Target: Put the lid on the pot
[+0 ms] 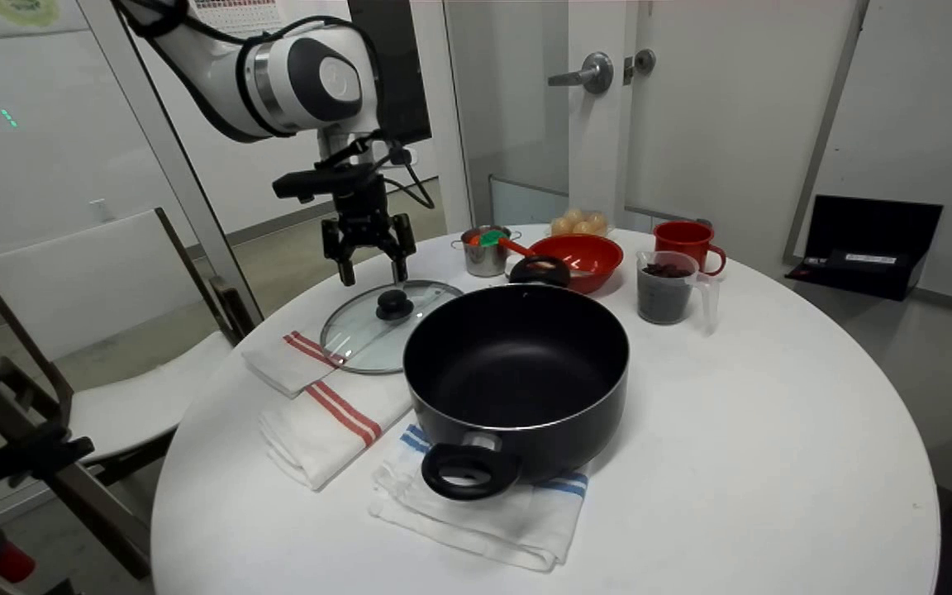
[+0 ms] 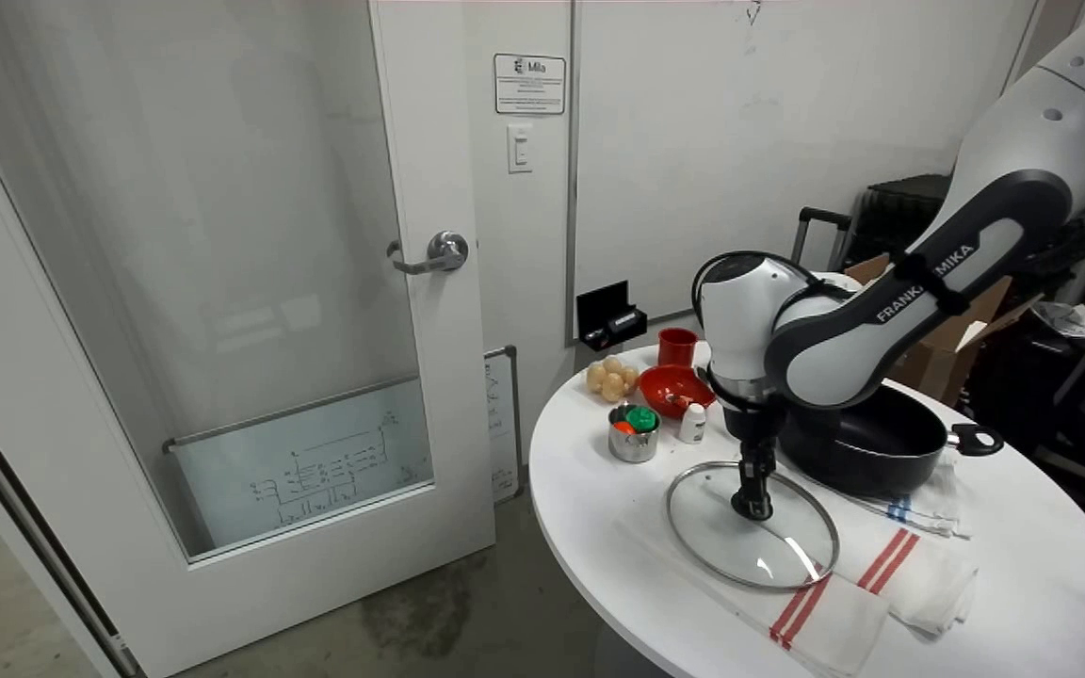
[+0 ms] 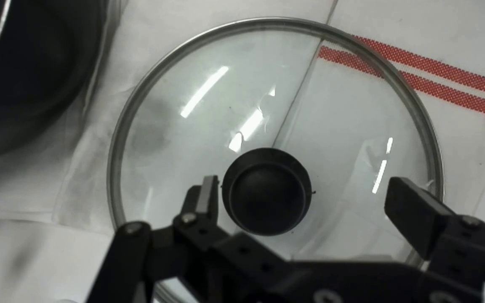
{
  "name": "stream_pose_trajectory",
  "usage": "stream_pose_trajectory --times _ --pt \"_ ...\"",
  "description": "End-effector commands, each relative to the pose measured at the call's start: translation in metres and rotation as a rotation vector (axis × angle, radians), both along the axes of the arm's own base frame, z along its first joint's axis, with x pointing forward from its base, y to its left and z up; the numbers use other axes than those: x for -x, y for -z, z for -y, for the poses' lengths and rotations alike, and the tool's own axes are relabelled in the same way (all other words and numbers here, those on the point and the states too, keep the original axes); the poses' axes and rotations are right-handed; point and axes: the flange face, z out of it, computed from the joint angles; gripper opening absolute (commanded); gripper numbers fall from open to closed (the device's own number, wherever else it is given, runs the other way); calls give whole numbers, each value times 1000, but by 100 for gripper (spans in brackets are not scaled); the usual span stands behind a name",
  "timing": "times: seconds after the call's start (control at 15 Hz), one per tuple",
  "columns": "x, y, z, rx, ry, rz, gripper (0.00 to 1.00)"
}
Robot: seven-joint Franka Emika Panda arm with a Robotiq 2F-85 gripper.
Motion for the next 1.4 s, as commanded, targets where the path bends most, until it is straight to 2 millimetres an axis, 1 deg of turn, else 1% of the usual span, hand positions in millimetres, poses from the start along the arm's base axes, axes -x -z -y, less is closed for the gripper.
stream_pose_trajectory --times 0.0,0.47,0.73,1.27,1.33 --pt "-9 11 3 -15 -14 20 100" --pt "-14 22 14 -36 -11 32 100" --pt "-17 23 16 -54 -18 41 100" --pt "-16 29 20 -68 -30 31 100" --pt "-16 29 20 -70 -34 33 77"
